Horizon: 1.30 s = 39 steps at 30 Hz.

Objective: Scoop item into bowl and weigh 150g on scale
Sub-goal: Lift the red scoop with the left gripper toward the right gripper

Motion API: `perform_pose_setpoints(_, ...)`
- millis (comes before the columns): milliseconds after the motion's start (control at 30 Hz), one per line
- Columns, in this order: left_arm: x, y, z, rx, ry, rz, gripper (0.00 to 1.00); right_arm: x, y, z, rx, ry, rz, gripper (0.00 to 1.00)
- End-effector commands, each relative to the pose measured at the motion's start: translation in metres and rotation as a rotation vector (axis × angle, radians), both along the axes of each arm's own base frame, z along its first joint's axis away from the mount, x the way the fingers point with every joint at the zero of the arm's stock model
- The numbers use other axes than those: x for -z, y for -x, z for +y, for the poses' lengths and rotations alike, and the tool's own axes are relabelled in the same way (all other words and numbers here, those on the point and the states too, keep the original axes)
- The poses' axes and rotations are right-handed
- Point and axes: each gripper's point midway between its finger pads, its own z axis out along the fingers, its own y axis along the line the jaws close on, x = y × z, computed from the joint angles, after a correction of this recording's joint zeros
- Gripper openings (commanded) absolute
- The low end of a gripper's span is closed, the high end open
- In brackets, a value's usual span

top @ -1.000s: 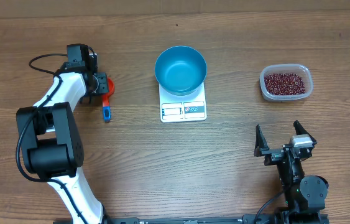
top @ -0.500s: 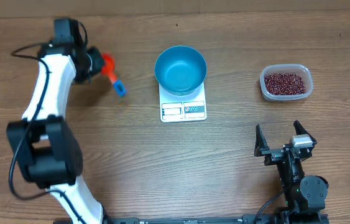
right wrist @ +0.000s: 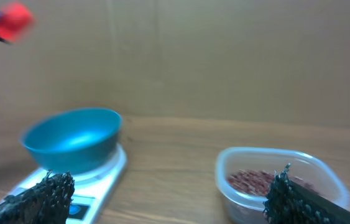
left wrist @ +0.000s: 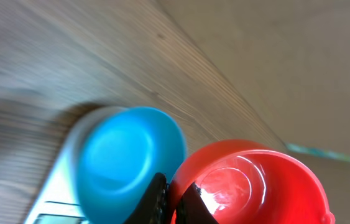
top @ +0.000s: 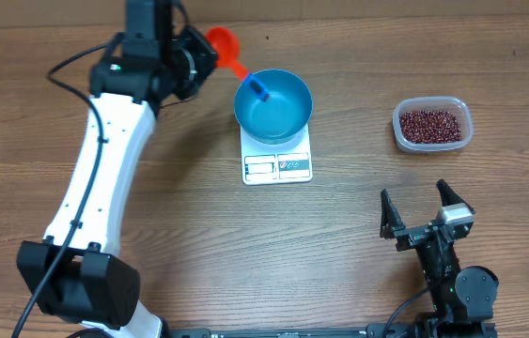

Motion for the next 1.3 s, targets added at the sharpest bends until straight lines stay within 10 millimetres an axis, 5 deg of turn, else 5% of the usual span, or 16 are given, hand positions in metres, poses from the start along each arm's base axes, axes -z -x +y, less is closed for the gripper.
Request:
perform_pose_setpoints(0,-0.012,-0.001,-0.021,0.019,0.041,-0.031,0.04,-0.005,0.009,0.028,-0.177,-0.156,0.028,1.0)
perform_pose_setpoints(300,-0.025,0.002,-0.062,0.05,0.068,-0.088,0.04,-0.089,0.024,0.057,-0.374,-0.274,0.088,1.0)
perform_pose_setpoints(600,-0.023,0.016,-0.091,-0.042,0.215,0.022,0.04,-0.149,-0.012,0.082,-0.493,-0.328,0.432,1.0)
perform_pose_setpoints(733,-0.022,0.027,-0.111,-0.005,0.223,0.037,0.04,-0.173,-0.025,0.107,-0.691,-0.349,0.495,1.0)
perform_pose_setpoints(933,-0.017,0.042,-0.128,-0.002,0.248,0.098,0.04,-0.159,-0.057,0.118,-0.763,-0.448,0.582,1.0)
perform_pose_setpoints(1000,-0.011,0.048,-0.128,-0.035,0.266,0.151,0.04,-0.151,-0.066,0.118,-0.757,-0.454,0.597,0.88)
perform_pose_setpoints(1267,-0.001,0.068,-0.137,-0.033,0.319,0.279,0.04,-0.128,-0.093,0.11,-0.642,-0.516,0.667,0.78)
